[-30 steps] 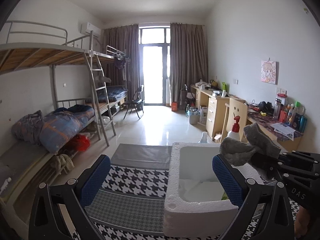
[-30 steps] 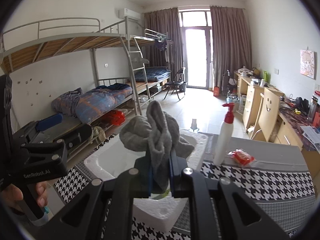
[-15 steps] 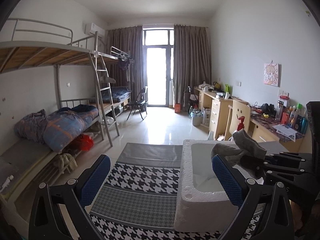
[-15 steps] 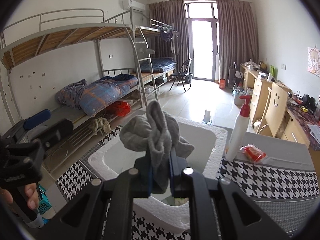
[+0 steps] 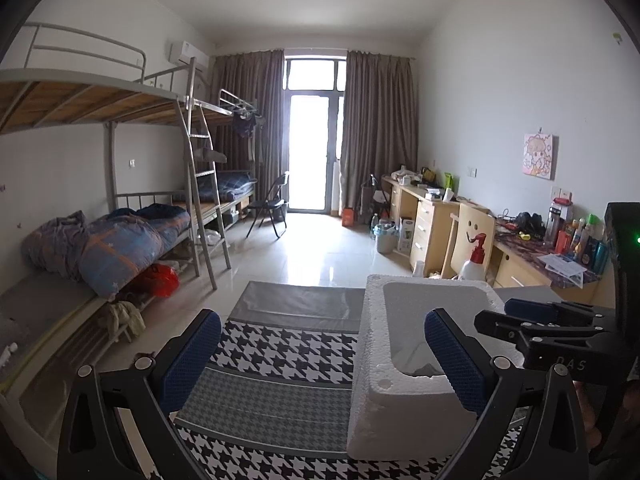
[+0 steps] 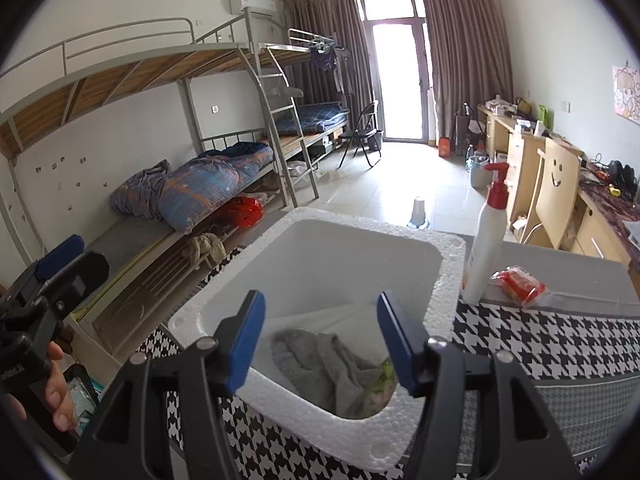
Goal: Organize soft objects
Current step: 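Lower the grey sock into the foam box and open the right tool, then withdraw both tools from the foam box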
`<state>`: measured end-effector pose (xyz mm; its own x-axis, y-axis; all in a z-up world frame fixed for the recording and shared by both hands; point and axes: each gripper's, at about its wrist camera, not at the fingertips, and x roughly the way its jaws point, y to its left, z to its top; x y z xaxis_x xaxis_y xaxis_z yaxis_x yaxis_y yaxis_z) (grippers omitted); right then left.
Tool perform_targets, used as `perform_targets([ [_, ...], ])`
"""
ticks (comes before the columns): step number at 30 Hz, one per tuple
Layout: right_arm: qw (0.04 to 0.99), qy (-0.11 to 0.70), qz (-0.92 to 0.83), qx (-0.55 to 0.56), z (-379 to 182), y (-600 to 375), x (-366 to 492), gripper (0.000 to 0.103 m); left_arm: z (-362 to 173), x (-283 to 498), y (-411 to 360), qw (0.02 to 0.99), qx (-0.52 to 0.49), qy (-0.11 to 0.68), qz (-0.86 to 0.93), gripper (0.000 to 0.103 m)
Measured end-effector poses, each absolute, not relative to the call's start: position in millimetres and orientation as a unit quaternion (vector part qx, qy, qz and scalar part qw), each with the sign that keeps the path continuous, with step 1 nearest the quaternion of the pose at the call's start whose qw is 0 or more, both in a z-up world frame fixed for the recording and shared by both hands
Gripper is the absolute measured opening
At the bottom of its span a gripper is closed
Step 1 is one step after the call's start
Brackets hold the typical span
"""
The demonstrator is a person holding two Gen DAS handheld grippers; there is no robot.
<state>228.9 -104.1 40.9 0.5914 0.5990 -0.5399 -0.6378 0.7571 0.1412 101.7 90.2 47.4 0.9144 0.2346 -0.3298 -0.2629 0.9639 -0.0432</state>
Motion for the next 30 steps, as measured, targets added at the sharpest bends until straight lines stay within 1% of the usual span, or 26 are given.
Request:
perform_targets([
  [3,0.897,0.279,0.342,-0.033,47,-110,223,0.067,49,102,87,0.979,-0.041,0.163,0.119,0.102],
  [5,0.901,0.270,0.337,-0.035,51,-114,219,0.071,50,104,82,0.979,-0.038,0.165,0.113,0.102],
  [7,0.907,0.259,0.331,-0.030,55,-122,215,0.079,50,104,79,0.979,-0.034,0.166,0.109,0.102],
  [14,0.922,0.234,0.307,-0.022,64,-145,209,0.091,53,104,65,0.982,-0.031,0.161,0.092,0.102],
  [30,0.942,0.218,0.257,-0.014,65,-189,198,0.091,60,110,28,0.988,-0.018,0.151,0.037,0.102],
])
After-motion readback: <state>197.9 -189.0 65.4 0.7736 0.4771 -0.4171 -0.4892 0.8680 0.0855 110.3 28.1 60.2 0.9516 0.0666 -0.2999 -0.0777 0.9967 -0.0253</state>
